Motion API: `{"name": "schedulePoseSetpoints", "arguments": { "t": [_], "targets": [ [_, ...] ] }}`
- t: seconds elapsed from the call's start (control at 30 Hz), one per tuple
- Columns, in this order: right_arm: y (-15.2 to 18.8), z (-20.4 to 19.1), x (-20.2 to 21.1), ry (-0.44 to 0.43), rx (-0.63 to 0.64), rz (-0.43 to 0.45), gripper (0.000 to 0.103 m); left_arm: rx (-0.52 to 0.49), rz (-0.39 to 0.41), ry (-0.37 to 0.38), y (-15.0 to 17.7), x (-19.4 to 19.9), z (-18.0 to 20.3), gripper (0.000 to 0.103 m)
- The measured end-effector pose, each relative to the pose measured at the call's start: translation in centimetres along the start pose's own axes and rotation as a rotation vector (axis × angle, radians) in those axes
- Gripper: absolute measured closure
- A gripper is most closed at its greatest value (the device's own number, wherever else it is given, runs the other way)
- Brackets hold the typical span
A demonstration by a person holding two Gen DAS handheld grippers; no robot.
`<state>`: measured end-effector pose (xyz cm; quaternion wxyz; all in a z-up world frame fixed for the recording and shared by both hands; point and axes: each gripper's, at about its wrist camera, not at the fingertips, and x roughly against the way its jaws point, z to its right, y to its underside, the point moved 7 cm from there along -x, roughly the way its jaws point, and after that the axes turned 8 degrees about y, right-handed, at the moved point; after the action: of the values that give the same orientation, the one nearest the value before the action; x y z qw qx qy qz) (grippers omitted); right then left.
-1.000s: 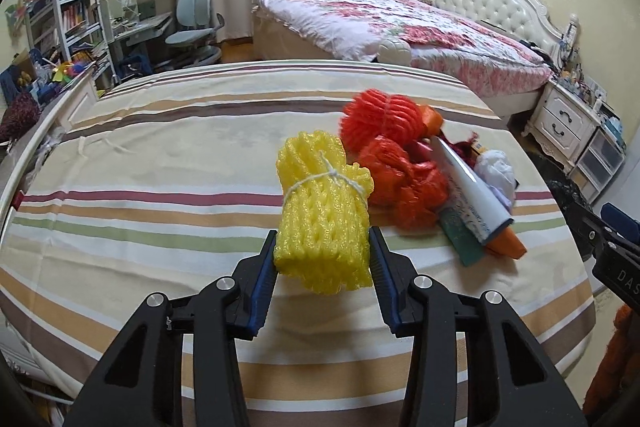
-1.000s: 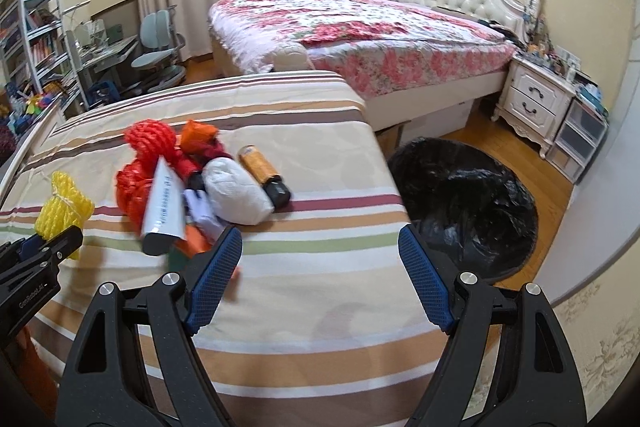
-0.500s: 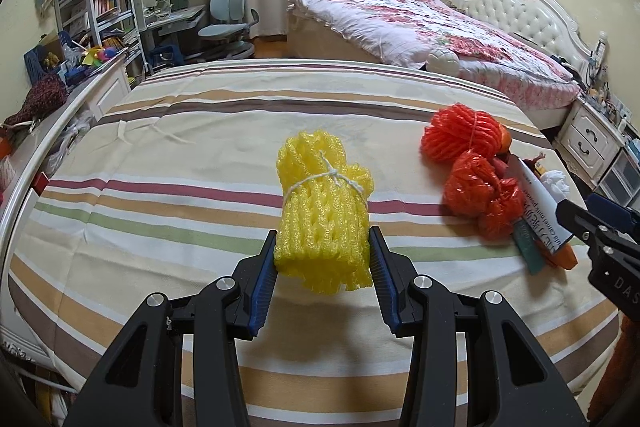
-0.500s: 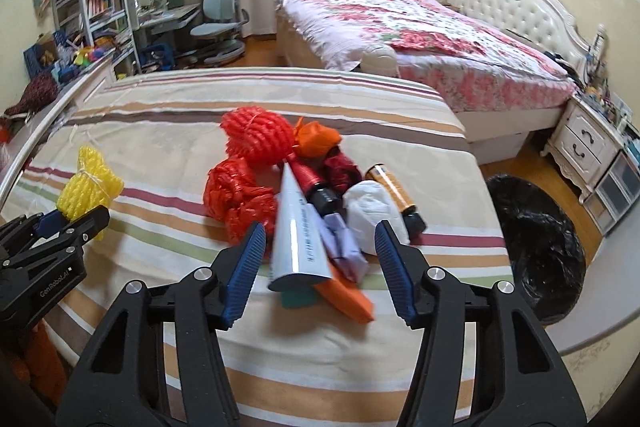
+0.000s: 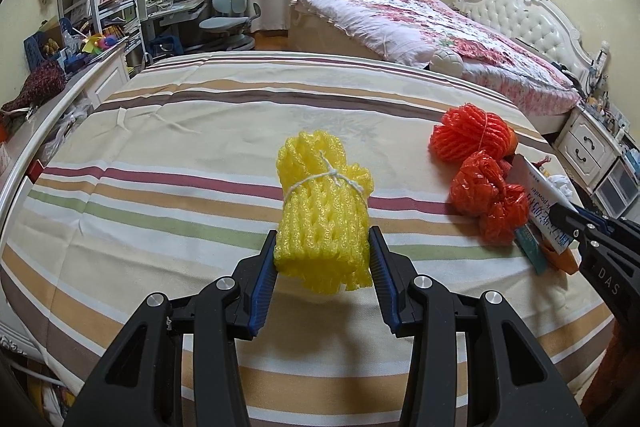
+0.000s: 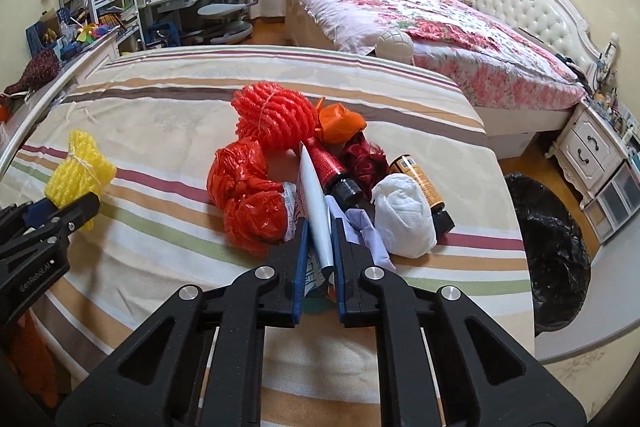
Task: Collect trash
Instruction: 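Grasp the white tube with the right tool while the left holds the yellow bundle, then carry the yellow bundle and white tube in both tools over the black bin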
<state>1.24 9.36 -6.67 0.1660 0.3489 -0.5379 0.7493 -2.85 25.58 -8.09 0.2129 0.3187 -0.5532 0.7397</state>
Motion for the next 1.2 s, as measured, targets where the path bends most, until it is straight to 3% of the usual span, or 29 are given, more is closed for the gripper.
{"name": "schedulePoseSetpoints", "arguments": {
  "t": [0.3, 0.67, 1.2],
  "targets": [
    [-1.0, 2.8, 2.4, 0.012, -0.062, 0.063, 0.093, -0.027, 0.018, 0.033, -0.4, 0.8, 1.9, 0.059],
    [-1.1, 10.6, 4.4, 0.106, -0.192, 0.118, 0.093, -0.101, 0.051, 0.13, -1.3, 1.5, 7.9, 0.059],
    [1.9, 23.4, 2.4, 0.273, -0.383, 0.11, 0.093, -0.266, 0.054, 0.301, -3.0, -1.0, 21.9, 0.059]
  ]
}}
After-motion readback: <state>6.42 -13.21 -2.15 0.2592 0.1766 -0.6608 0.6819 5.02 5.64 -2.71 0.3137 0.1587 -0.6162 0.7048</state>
